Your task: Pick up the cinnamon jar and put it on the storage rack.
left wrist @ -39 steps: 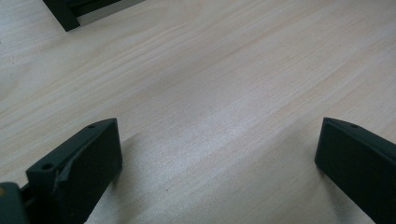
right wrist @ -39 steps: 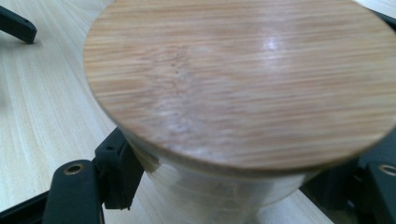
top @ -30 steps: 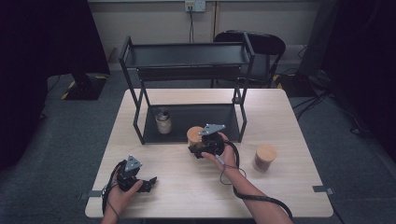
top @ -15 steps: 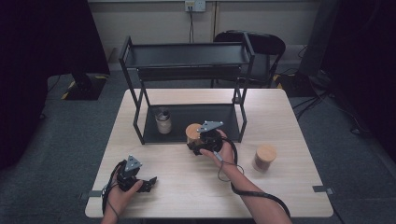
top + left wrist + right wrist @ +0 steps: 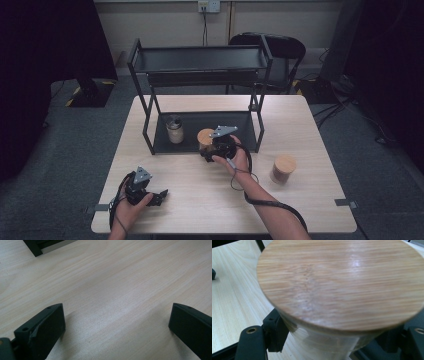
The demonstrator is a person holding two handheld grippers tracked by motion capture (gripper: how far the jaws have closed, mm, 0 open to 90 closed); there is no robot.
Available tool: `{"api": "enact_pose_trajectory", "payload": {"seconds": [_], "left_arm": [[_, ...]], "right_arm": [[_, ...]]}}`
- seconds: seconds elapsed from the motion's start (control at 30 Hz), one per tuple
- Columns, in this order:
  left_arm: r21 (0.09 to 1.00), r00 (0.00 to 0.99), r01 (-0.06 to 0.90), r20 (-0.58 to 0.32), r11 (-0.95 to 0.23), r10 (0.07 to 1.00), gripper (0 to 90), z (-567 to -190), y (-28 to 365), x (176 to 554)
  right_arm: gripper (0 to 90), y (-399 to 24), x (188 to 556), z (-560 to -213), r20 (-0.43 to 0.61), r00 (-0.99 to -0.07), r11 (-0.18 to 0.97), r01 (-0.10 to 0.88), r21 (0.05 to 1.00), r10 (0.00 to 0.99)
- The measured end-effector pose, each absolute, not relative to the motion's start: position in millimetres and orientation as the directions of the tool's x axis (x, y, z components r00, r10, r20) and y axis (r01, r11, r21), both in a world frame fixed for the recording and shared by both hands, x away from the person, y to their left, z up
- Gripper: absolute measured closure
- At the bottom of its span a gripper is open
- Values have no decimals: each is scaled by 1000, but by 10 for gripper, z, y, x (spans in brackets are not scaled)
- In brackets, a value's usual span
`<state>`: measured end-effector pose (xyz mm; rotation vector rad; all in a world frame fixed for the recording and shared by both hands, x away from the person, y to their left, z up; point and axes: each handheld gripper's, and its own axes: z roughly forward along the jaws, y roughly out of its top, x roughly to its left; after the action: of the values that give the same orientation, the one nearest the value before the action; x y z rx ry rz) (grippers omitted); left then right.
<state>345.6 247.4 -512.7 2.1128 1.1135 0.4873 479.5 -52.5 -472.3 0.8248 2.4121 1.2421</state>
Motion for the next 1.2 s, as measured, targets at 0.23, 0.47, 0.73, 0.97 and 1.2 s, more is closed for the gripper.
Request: {"api": "enact_pose_trajectory", "payload": {"seconds": [0.23, 0.47, 0.73, 0.97, 1.2], "left_arm": [[722, 562, 568, 10, -394, 827, 1, -5127, 2474, 3456], [722, 562, 568, 10, -395, 827, 1, -5127, 2474, 3456], [722, 562, 568, 10, -395, 827, 1, -5127, 2474, 3456], [722, 562, 568, 10, -394, 827, 1, -5127, 2474, 3456], [722, 562, 568, 10, -395, 827, 1, -5127, 2474, 3456]], "right_arm": [[252, -478, 4840, -4714, -15, -787, 466, 350, 812, 617], [252, -440, 4898, -4717, -20, -783, 468, 351, 811, 622], [252, -416, 4955, -4706, -22, -777, 469, 357, 808, 629], [252, -403, 5010, -4691, -32, -774, 476, 355, 804, 632], [252, -375, 5057, -4687, -41, -770, 479, 353, 804, 636]]}}
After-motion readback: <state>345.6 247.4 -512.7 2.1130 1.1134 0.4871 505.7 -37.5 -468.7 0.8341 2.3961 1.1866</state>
